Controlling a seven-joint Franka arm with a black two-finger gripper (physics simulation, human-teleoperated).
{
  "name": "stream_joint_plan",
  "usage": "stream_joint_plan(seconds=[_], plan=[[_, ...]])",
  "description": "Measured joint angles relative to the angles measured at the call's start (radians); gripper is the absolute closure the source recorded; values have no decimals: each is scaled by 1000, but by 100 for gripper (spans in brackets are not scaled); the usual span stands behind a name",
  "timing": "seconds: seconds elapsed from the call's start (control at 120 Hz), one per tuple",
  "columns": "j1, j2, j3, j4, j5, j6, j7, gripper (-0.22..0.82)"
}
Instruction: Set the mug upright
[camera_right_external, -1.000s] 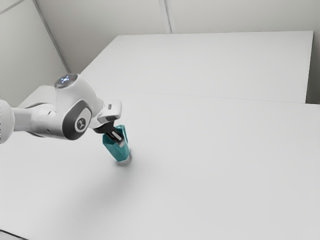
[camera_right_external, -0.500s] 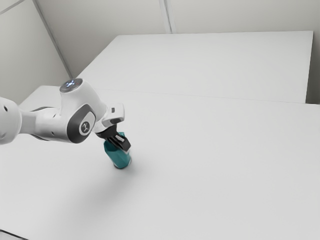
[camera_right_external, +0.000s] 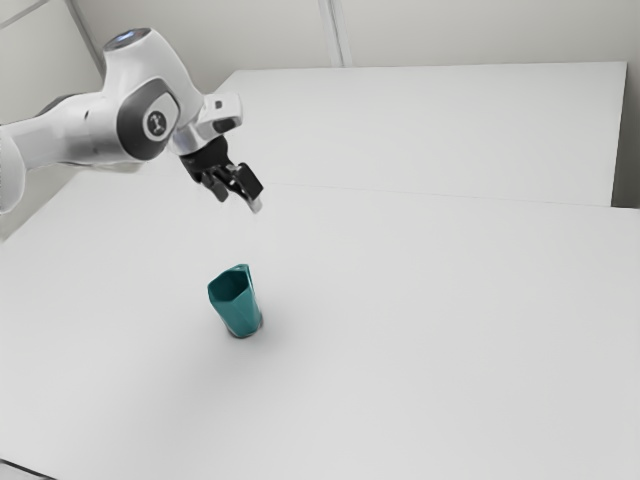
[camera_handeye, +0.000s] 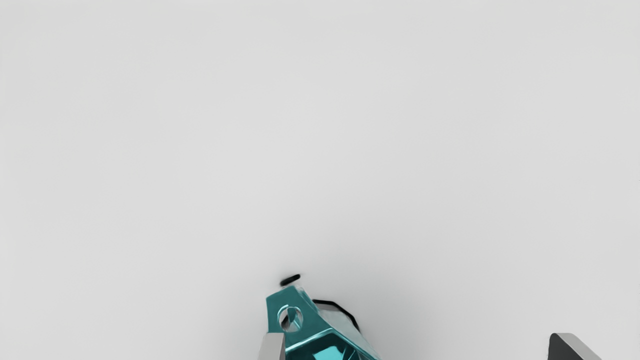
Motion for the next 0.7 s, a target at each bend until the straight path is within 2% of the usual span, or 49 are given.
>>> stream_joint_plan(seconds=[0.175, 0.275, 0.45, 0.7], plan=[[7, 123, 5, 240, 29, -167, -6, 1], [10, 147, 10, 326, 62, -247, -8, 1], [16, 151, 36, 358, 79, -331, -12, 0], [11, 152, 38, 360, 82, -373, -15, 0]])
